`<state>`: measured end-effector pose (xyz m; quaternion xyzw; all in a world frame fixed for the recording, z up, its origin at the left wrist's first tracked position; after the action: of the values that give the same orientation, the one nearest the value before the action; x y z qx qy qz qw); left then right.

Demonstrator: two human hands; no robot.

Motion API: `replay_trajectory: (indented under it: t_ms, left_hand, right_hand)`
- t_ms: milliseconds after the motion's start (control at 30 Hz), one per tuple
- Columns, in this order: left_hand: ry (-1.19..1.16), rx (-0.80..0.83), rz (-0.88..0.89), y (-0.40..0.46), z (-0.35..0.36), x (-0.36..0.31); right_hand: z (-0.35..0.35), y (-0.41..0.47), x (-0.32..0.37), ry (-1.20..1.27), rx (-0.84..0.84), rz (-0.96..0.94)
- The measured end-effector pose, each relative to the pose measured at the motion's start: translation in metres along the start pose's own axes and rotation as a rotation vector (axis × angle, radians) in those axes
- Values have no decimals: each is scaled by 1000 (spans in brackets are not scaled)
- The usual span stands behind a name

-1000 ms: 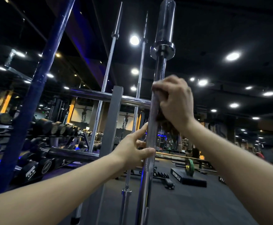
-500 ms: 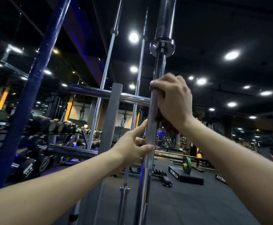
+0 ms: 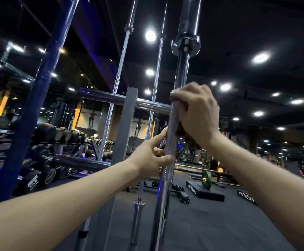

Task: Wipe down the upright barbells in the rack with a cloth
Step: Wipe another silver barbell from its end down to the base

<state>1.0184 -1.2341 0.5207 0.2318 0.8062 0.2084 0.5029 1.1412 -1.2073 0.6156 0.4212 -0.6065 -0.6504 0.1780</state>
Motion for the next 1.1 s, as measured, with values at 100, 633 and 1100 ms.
replay_trajectory:
  t_ms: [100,633,1100]
  left_hand:
    - [0,-14,3,0,2,0]
    - [-11,37,8,3,0,2]
    - [-86,213,-7,-3,-15,3]
  right_hand:
    - [1,40,-14,43,-42,163]
    - [5,37,-24,232,-57,200]
    - [-1,10,-17,209,78,132]
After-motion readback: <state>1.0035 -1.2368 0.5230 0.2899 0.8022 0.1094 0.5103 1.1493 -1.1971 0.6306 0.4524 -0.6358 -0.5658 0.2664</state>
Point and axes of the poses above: each hand's wrist, its own y-axis towards the middle knuckle, its own z-axis out of the palm, x = y × z, the point moved 1 cm from there along y, towards the middle knuckle, and after that the axes turned 9 degrees about x, right-handed, at the moved point
